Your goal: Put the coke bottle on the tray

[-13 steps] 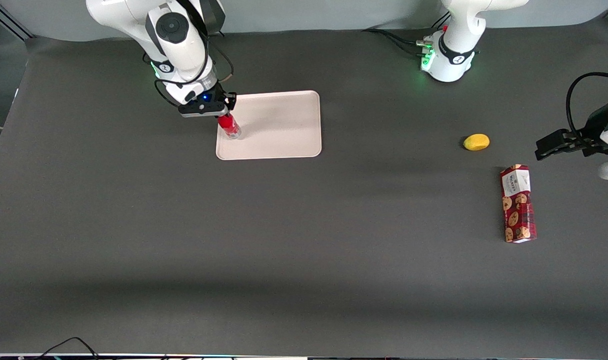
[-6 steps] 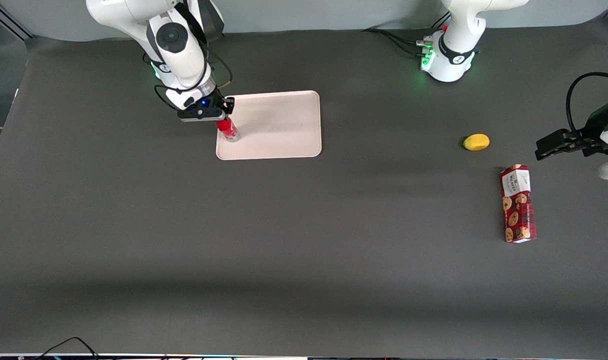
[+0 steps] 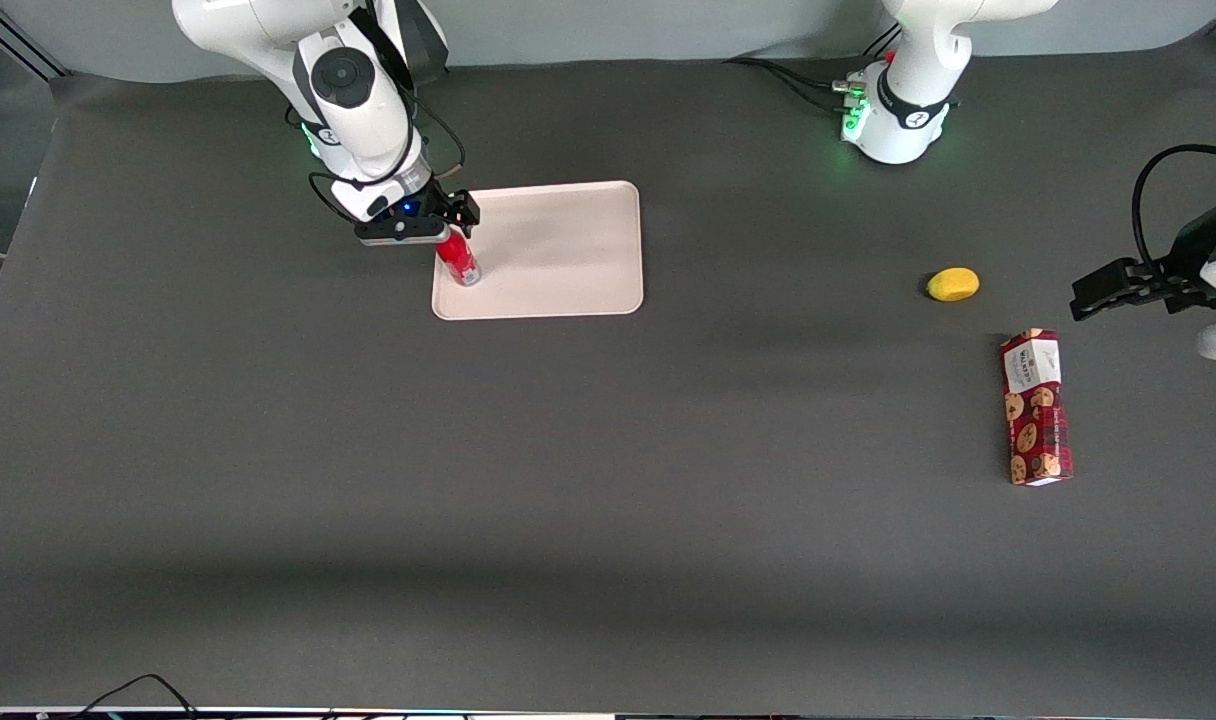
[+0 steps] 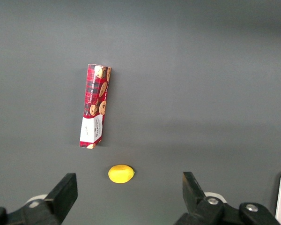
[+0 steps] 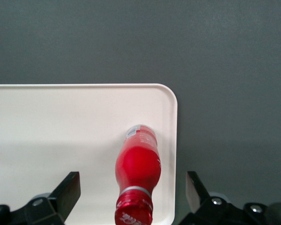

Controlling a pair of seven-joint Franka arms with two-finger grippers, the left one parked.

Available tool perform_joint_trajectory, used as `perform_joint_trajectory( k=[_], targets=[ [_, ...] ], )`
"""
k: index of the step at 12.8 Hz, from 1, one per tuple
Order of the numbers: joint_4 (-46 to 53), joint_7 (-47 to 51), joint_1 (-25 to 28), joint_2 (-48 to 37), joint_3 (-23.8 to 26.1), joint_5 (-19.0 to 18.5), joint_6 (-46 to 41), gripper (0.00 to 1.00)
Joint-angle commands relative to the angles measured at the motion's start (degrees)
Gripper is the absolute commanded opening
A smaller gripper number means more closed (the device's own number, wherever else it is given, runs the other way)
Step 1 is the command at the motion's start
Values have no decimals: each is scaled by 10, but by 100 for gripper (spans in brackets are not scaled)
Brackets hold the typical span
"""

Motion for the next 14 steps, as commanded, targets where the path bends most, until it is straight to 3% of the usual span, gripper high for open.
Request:
perform_joint_trajectory(
  k=[1, 2, 5, 7, 11, 14],
  targets=[
    [21, -6, -10, -27, -19, 11, -19, 100],
    [36, -14, -21, -35, -39, 5, -30, 100],
    [121, -118, -22, -27, -180, -15, -106, 100],
    [207, -145, -21, -8, -256, -66, -175, 100],
    [421, -177, -24, 88, -306, -89, -302, 100],
    [546, -186, -25, 166, -317, -113, -342, 100]
  ],
)
